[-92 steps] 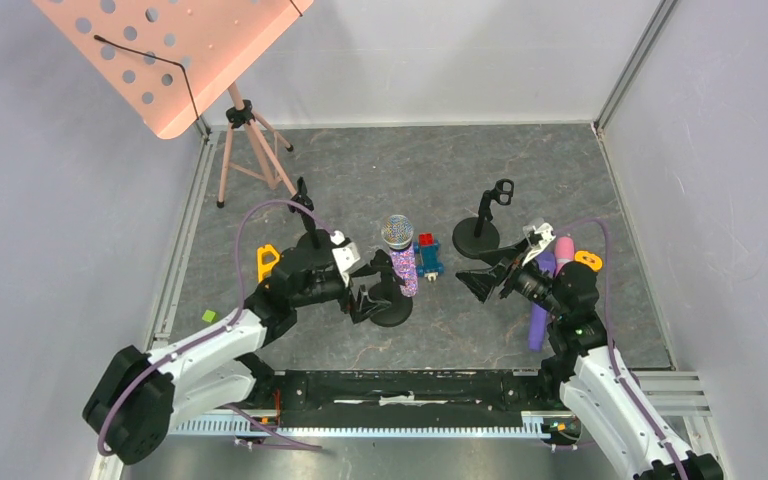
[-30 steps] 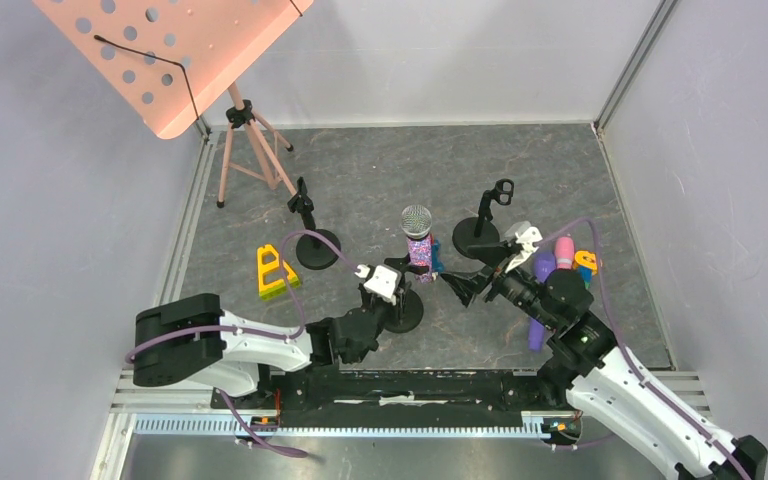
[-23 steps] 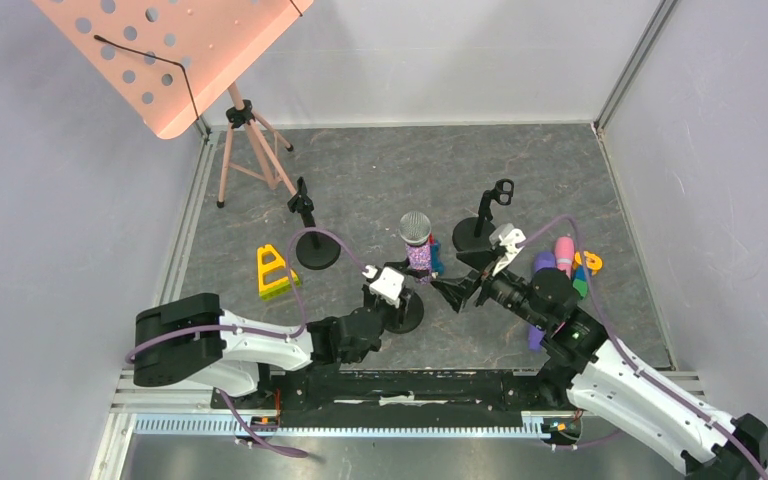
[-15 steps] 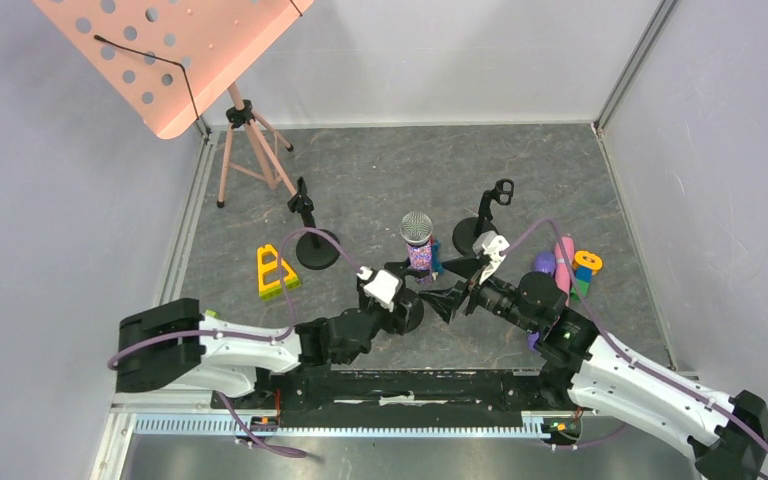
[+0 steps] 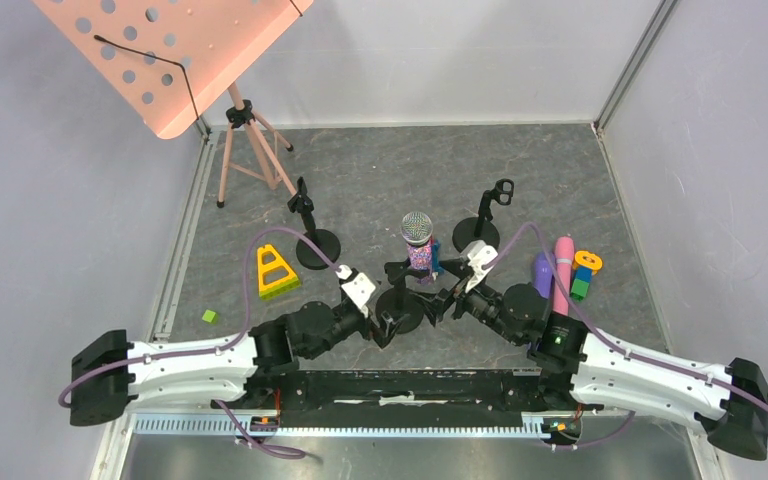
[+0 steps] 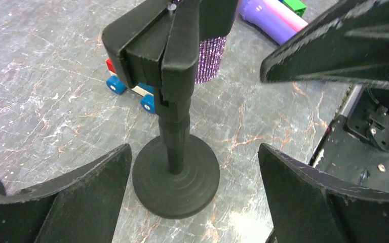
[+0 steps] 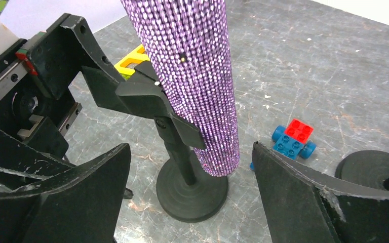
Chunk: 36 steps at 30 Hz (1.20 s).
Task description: Remove the microphone from the stand
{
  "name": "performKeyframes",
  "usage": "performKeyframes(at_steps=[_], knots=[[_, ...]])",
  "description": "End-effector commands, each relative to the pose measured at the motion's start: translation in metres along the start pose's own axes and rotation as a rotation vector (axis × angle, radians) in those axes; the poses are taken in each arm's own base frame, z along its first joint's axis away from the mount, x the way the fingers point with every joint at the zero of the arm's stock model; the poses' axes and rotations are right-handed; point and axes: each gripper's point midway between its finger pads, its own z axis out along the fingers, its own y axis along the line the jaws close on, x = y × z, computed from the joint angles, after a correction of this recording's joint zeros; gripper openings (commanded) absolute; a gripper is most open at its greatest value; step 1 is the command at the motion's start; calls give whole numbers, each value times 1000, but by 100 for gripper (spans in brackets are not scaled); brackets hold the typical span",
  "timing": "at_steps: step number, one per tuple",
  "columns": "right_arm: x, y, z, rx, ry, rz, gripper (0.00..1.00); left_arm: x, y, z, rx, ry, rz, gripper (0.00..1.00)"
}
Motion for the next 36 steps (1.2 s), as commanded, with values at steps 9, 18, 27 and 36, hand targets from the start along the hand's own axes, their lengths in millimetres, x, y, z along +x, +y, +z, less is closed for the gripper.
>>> performKeyframes(at_steps=[9,18,27,36], knots=[[-67,-5,-11,75,-204,48,97,-54,5,-18,244,-135,-14,100],[-85,-7,6,128,-175,7,96,-89,1,-8,345,-173,7,100],[-98,-8,23,166,-170,-59,87,-89,-8,6,408,-196,-25,97],[-74,-26,28,267,-175,-57,80,-77,-5,16,388,-171,-83,87]])
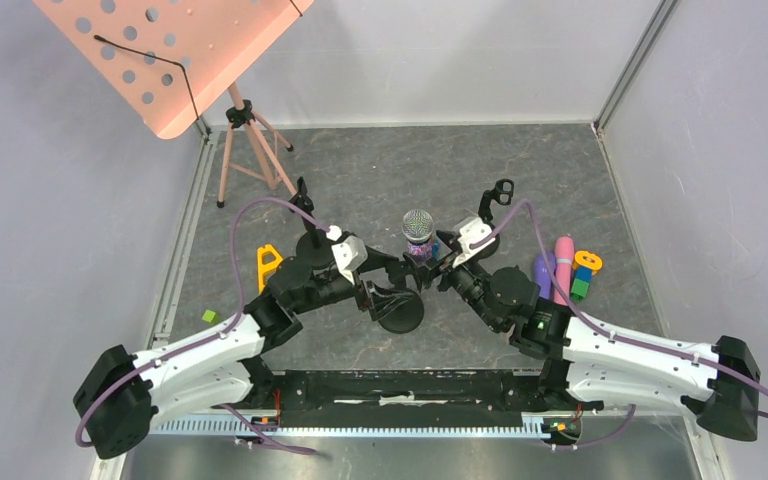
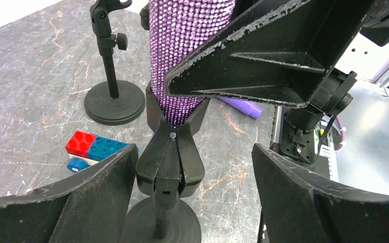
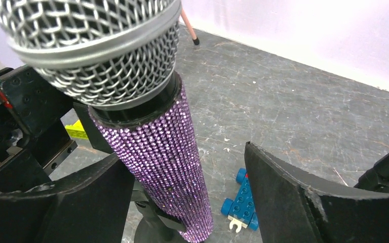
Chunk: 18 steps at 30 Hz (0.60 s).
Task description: Remove the microphone from the stand
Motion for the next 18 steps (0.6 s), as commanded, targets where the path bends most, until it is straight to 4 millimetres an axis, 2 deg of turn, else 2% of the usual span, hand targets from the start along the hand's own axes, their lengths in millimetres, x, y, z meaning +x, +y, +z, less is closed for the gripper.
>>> performKeyframes(at_steps=[1,4,7,10,13,18], knots=[[-5,-6,3,51,-59,17,79,-6,1,5,1,-42,-40,86],[-3,-1,4,31,-56,34,71,-1,5,5,-22,-39,-56,79],[-3,6,4,8,-57,56,70,-2,8,0,-50,-63,-68,70],[-1,13,2,-20,-77,89,67,-4,9,-5,-67,-82,-68,67],[1,21,3,-37,-73,122,65,-5,11,-11,-93,-73,-60,66],[0,34,6,-42,-87,176,64,-9,12,-21,-121,-93,-54,77]])
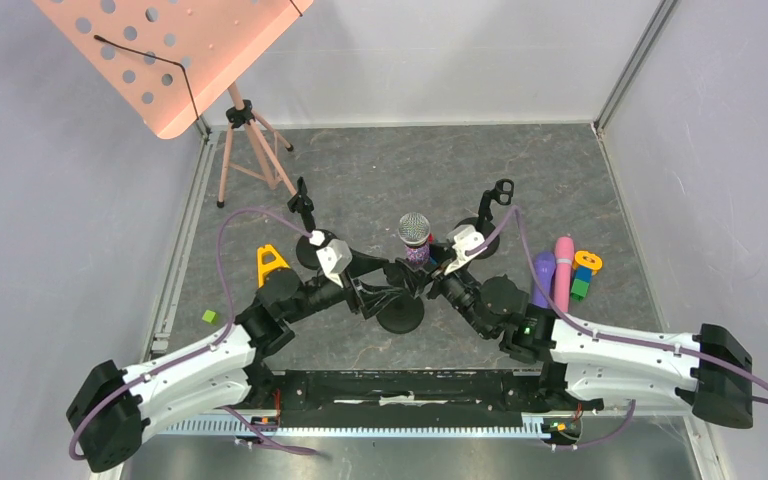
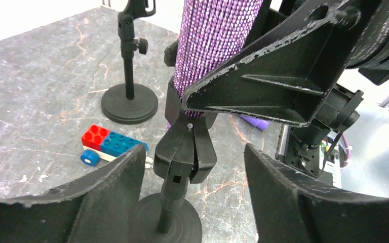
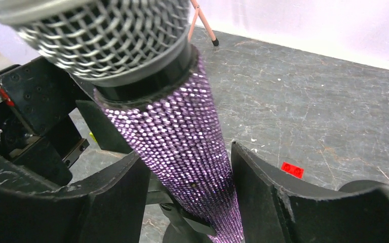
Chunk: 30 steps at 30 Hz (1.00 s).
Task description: Remove the microphone from the stand
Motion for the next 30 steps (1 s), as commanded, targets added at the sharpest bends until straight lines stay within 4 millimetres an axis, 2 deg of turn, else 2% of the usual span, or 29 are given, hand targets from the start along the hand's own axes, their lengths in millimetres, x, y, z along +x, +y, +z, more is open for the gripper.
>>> performKeyframes(at_steps=[1,7,14,16,19,21,22,28,30], knots=[[-15,13,4,2,-74,93,63,-12,5,-9,-50,-48,-12,82],[-19,25,6,26,-109,167,60,-8,6,-14,-66,-18,-12,99],[-18,25,1,66,-127,264,57,-4,1,-14,-39,14,-17,100],[-20,30,1,38,-132,255,63,-4,0,-14,-35,21,-13,100],[-12,40,4,-6,-79,183,75,-7,-3,-16,-22,-3,-21,99],[-16,48,4,-48,-64,156,80,-8,-6,-16,-4,-18,-15,97],[-17,48,3,-51,-59,148,83,-9,-6,-17,-5,-19,-14,99],[-19,30,-3,14,-25,43,98,-6,-6,-12,7,-3,-15,100],[-18,24,-7,29,-27,33,98,-3,-9,-11,29,5,-17,100]])
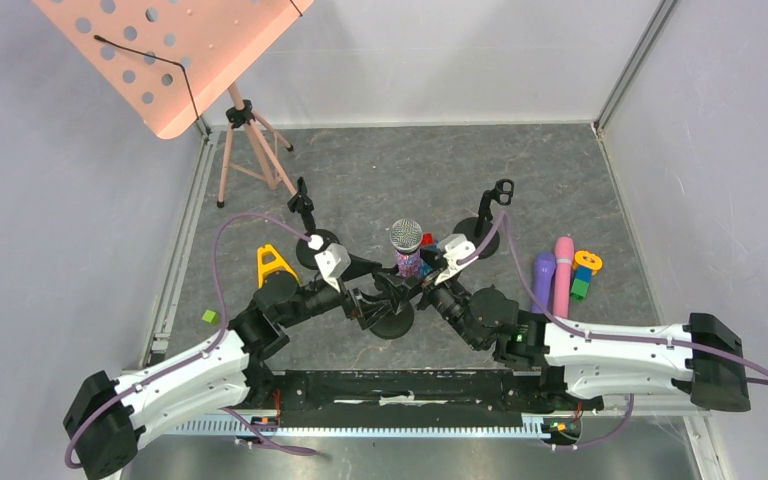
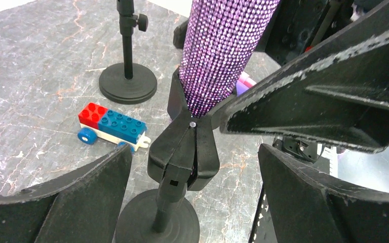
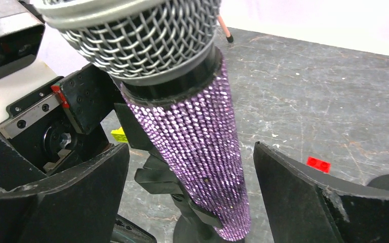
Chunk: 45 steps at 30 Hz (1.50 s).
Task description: Remove the microphone from the stand
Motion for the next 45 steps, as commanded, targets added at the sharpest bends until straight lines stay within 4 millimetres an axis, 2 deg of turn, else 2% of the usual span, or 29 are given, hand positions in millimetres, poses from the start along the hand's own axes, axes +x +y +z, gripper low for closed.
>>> performKeyframes(at_steps=[1,6,9,15,22,25,29,32,33,40,45], knots=[[-19,-8,-7,19,-37,-39,98,-10,-10,5,60,-34,1,100],[-31,-9,-19,-30,-145,25,98,-13,-11,4,63,-49,6,100],[-29,-18,-19,29,-120,42,98,-13,-9,2,54,-49,10,100],[-25,-18,-15,68,-54,54,98,-13,-5,-2,24,-48,19,100],[-37,6,-13,-61,-85,54,98,-25,2,-7,-42,-86,-22,100],[-36,0,-11,-29,-90,68,98,-27,0,-10,-33,-107,-28,100],[-39,8,-6,-51,-73,1,98,-25,-4,-14,-4,-124,21,100],[-38,8,-2,-43,-62,-16,98,-25,-5,-12,2,-117,36,94],[-37,10,-2,-48,-58,-20,97,-25,-6,-11,11,-113,41,88],[-34,9,1,-36,-44,-45,80,-17,-11,0,67,-53,59,69],[-31,7,2,-25,-34,-71,69,-13,-12,1,70,-44,46,62]])
